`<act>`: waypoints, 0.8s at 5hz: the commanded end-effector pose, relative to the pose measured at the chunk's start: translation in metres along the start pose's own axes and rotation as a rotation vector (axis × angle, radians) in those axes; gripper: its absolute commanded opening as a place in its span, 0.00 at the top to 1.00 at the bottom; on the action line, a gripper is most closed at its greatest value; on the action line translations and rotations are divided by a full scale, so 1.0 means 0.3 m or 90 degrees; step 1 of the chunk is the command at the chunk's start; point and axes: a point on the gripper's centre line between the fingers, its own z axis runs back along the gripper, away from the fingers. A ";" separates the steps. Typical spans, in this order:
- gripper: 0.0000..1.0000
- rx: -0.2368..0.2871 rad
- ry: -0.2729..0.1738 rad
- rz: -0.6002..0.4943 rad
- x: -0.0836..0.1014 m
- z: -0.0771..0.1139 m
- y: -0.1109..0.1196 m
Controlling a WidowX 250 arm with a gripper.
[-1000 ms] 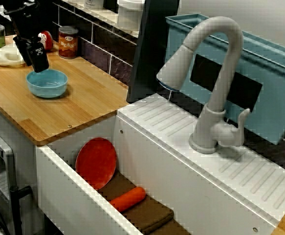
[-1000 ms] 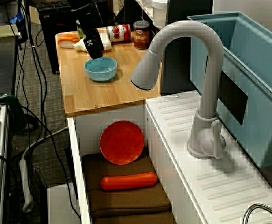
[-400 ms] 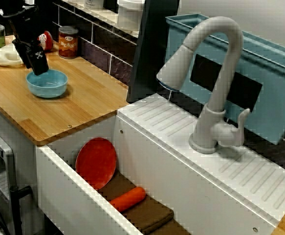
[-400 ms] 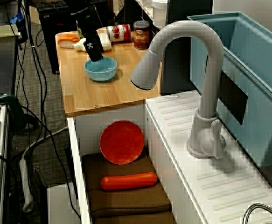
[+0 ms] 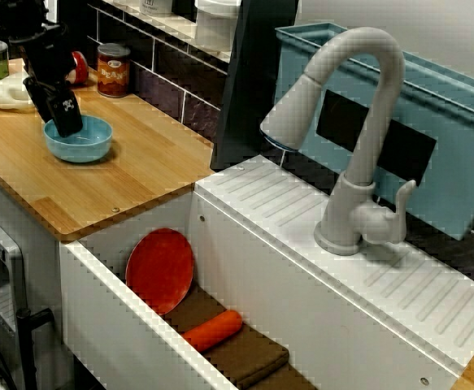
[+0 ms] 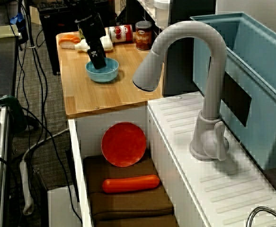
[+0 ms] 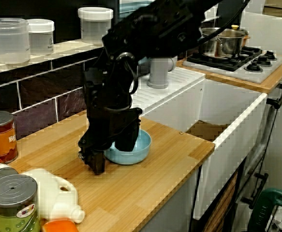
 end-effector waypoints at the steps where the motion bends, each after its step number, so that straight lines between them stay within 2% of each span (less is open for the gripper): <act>1: 1.00 0.011 -0.003 -0.006 0.014 0.032 0.006; 2: 1.00 0.007 0.004 -0.008 0.019 0.032 0.008; 4: 1.00 -0.041 0.035 -0.044 0.049 0.043 -0.029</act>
